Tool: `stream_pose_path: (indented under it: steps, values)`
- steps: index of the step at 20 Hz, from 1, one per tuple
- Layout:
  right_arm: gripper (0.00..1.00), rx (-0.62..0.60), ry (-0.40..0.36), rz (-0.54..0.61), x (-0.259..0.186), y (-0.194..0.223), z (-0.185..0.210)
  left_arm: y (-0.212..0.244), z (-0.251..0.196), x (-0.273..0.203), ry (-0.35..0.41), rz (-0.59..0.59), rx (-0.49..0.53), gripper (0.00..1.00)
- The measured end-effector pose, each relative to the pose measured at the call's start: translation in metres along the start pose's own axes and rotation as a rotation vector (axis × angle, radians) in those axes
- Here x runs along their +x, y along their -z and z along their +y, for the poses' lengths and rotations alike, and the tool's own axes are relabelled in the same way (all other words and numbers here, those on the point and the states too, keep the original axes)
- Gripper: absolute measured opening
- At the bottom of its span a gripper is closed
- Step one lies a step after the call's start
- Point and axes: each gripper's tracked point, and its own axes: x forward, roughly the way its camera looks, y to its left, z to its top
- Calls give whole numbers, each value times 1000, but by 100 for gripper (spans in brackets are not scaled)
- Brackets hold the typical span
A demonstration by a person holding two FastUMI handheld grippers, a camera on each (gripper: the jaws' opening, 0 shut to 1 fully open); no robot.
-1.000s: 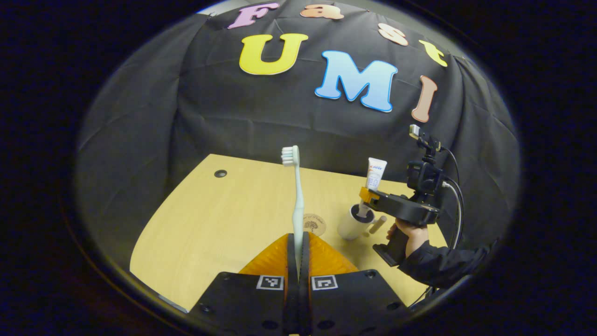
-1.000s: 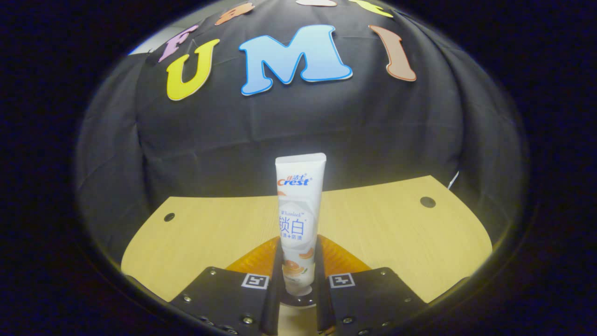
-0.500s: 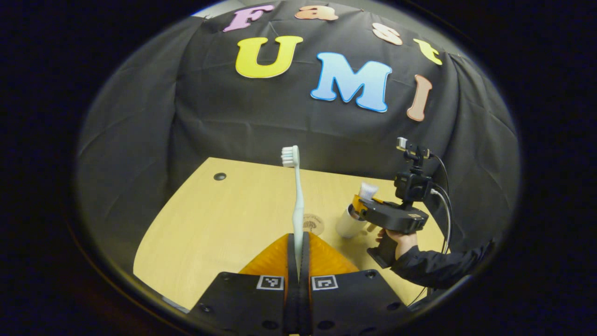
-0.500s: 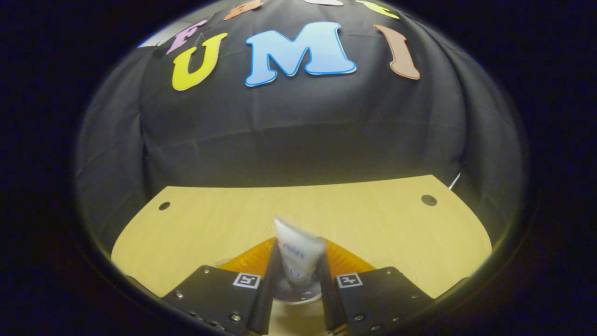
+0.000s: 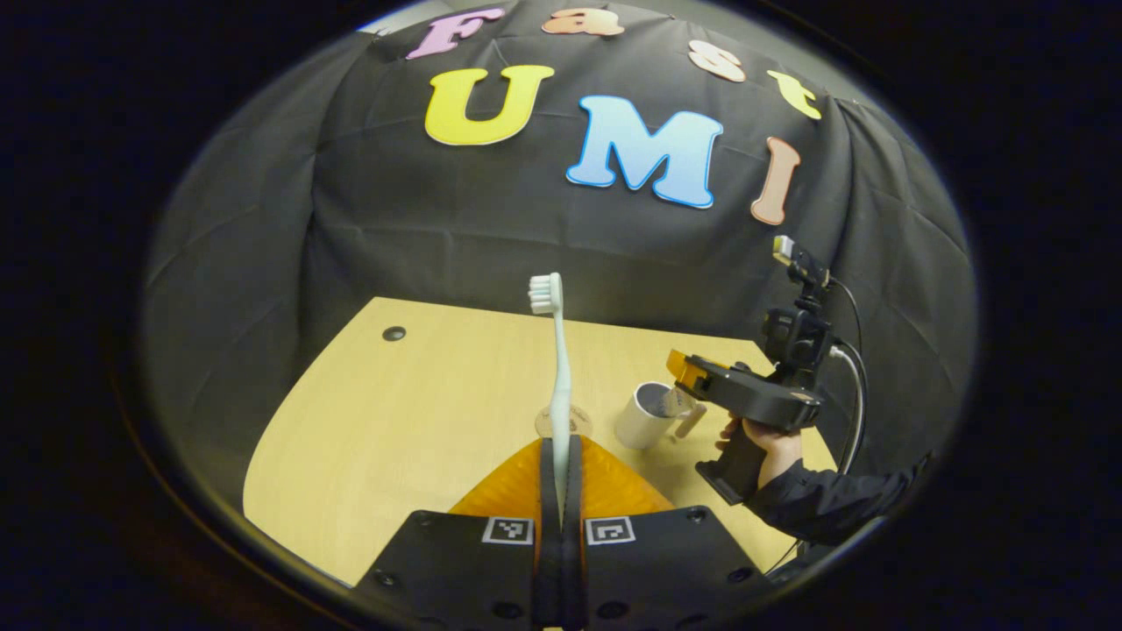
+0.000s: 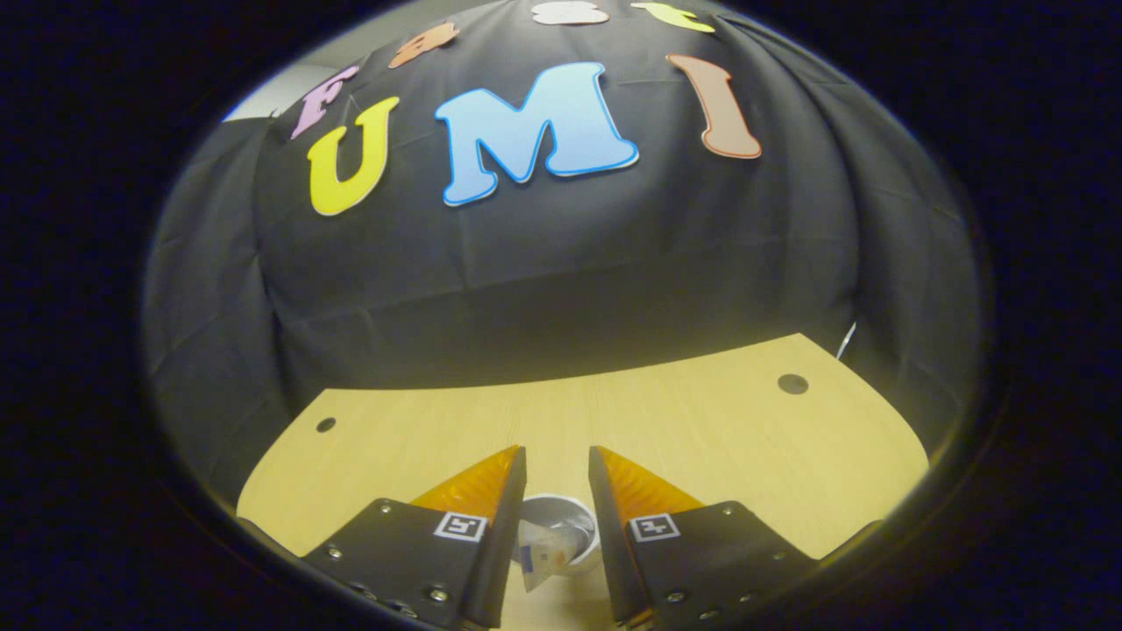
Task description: Put the toothbrush and toothpaste on the desktop into the cup, then pick up the cup and place it on the coaster on the desktop.
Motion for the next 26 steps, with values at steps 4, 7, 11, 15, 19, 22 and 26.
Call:
stream_pose_path:
  steps: [4, 7, 11, 15, 19, 22, 26]
  values:
    - [45, 37, -17, -24, -15, -24, -7, -1, -17, -4, 20, -15, 11, 7]
    - [45, 32, -21, -49, -28, -37, -13, -8, -24, -4, 39, -41, 18, 7]
    - [47, 7, -30, -53, -47, -43, -21, -20, -35, 8, 73, -79, 45, 7]
    - [46, 1, -47, -55, -68, -48, -26, -36, -49, 23, 107, -117, 104, 7]
    - [45, 11, -47, -62, -92, -55, -34, -57, -68, 46, 162, -153, 164, 7]
    - [47, 14, -29, -69, -108, -59, -43, -72, -85, 70, 210, -174, 198, 6]
    - [45, 42, 10, -65, -127, -59, -61, -91, -111, 107, 286, -189, 232, 7]
